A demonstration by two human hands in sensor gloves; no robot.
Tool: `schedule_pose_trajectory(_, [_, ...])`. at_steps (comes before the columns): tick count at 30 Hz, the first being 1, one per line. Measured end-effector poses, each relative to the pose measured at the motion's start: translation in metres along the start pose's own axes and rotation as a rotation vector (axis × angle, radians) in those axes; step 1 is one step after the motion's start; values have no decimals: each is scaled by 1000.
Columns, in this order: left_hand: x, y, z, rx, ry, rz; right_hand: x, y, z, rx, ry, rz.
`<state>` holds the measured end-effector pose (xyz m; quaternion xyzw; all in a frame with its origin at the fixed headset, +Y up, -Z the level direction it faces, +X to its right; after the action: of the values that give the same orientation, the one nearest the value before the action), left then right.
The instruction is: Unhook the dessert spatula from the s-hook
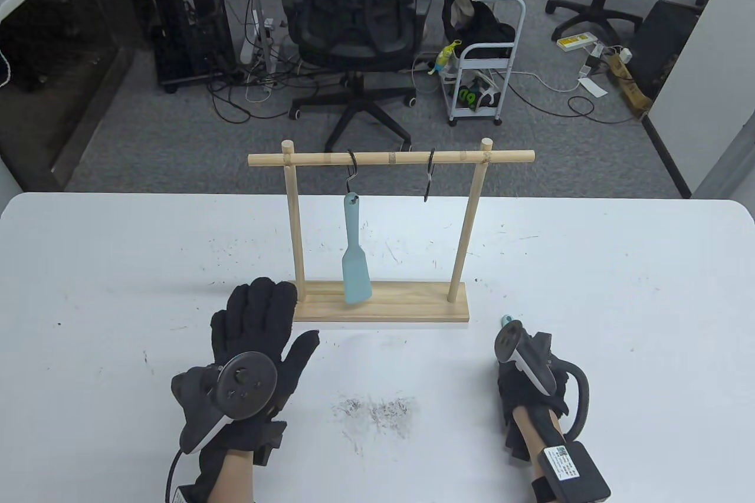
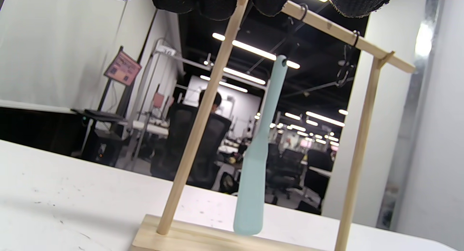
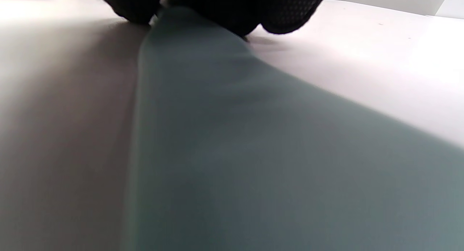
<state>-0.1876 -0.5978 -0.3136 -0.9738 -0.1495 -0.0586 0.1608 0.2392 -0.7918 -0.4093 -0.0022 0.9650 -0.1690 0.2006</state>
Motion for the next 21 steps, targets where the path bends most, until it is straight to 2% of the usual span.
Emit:
schedule_pose_trajectory(11, [-1,-1,0,3,-3,-1,0,2,-1,-3,2,-11])
schedule_pose_trajectory(21, [-2,-1,0,2,-6,-9,-16,15,-2,-11,15,98])
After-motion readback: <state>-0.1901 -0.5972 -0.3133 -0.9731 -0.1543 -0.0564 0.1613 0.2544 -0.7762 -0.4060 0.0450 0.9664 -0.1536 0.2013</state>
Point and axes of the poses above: the tracker on the back of each hand, its own x axis roughly to the thumb side, its own z axis roughly from the wrist to the fingertips, y = z × x, the point moved 5 cm from there along z, roughly from the wrist to the fingertips, and after that the axes turned 2 degrees about x, right-handed, at the moved point
